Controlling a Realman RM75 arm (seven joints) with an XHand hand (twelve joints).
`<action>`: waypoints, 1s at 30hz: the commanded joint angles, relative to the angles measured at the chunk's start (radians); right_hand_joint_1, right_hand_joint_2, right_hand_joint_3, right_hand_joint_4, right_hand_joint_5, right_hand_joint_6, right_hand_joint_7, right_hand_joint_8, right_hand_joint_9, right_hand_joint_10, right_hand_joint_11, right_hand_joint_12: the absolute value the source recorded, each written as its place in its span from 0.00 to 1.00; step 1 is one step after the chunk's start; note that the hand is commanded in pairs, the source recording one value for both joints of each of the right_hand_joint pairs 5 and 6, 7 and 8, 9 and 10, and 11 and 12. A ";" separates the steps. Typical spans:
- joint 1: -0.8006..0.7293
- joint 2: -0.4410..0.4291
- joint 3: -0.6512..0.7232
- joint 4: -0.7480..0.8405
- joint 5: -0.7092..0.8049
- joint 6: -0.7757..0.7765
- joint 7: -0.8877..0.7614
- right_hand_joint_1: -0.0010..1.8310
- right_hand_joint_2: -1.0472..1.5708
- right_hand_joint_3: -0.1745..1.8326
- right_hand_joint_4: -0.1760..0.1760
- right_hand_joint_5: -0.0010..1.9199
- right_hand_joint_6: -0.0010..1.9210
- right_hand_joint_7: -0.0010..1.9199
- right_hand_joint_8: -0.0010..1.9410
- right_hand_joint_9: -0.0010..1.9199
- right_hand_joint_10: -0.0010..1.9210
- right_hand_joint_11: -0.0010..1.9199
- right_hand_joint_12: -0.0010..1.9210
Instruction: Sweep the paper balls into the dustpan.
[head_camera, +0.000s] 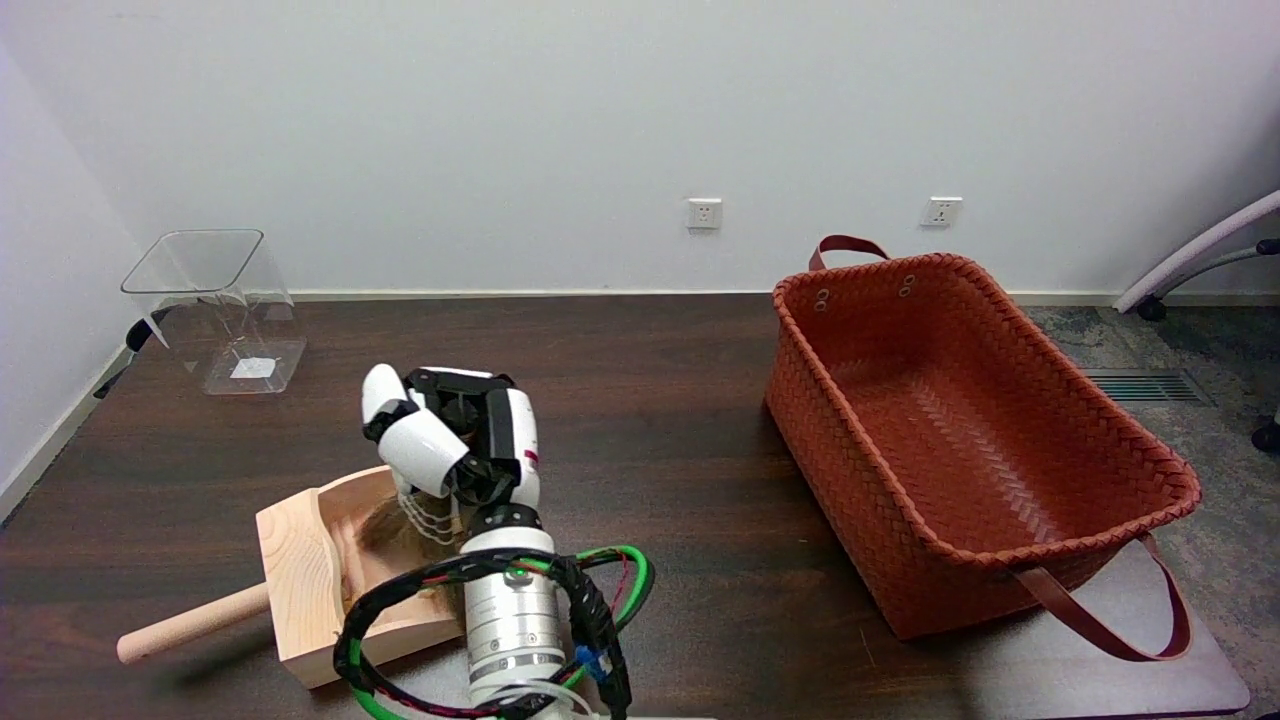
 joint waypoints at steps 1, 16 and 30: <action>0.036 0.057 0.014 -0.139 0.029 -0.211 0.103 0.61 1.00 0.55 0.50 1.00 1.00 1.00 0.99 1.00 1.00 1.00 1.00; 0.075 0.082 0.047 -0.219 0.011 -0.267 -0.182 0.59 1.00 0.55 0.50 1.00 1.00 1.00 0.99 1.00 1.00 1.00 1.00; 0.099 0.123 0.050 -0.324 -0.019 -0.284 -0.444 0.62 1.00 0.53 0.50 1.00 1.00 1.00 0.99 1.00 1.00 1.00 1.00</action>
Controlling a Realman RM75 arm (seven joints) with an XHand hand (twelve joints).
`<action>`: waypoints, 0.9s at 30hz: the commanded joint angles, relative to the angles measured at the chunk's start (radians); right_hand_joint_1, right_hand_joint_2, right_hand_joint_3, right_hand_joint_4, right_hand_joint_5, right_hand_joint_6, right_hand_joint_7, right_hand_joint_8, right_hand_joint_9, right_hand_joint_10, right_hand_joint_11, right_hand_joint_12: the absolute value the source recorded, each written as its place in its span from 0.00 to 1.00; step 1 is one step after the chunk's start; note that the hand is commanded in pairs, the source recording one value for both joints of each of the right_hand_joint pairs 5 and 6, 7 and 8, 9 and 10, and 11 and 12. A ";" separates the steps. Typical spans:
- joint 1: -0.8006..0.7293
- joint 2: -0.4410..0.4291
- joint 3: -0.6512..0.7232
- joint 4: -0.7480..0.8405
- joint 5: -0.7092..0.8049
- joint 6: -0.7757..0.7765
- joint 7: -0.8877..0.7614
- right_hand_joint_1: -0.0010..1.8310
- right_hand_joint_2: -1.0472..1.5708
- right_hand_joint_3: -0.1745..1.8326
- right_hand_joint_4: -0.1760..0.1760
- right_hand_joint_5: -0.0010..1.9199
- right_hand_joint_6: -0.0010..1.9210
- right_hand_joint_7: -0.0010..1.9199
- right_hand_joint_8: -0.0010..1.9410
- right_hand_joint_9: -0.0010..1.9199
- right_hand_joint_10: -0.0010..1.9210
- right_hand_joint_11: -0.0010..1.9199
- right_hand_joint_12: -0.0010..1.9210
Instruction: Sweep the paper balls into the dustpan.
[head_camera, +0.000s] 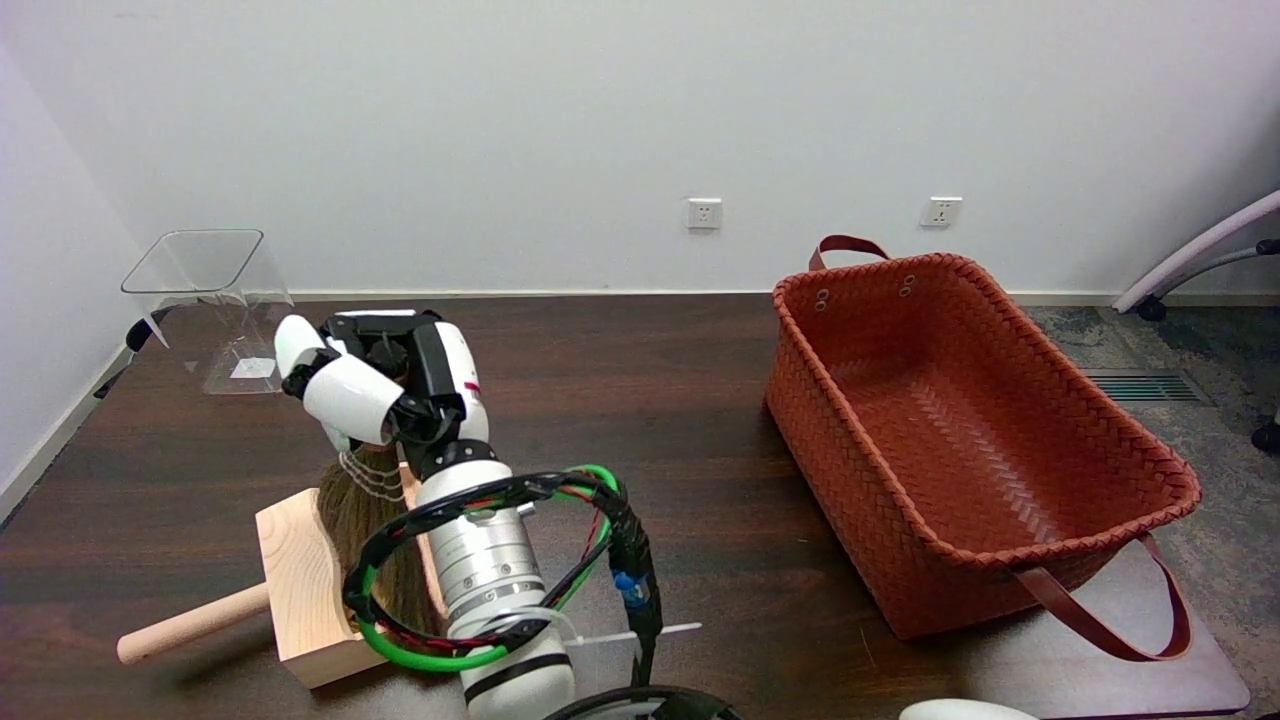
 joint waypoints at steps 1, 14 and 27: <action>0.035 0.048 0.013 -0.131 -0.040 -0.049 -0.279 0.62 1.00 0.53 0.50 1.00 1.00 1.00 0.99 1.00 1.00 1.00 1.00; 0.046 0.091 0.025 -0.239 -0.045 -0.071 -0.466 0.62 1.00 0.53 0.50 1.00 1.00 1.00 0.99 1.00 1.00 1.00 1.00; 0.046 0.217 0.108 -0.351 -0.171 -0.036 -0.867 0.63 1.00 0.54 0.50 1.00 1.00 1.00 0.99 1.00 1.00 1.00 1.00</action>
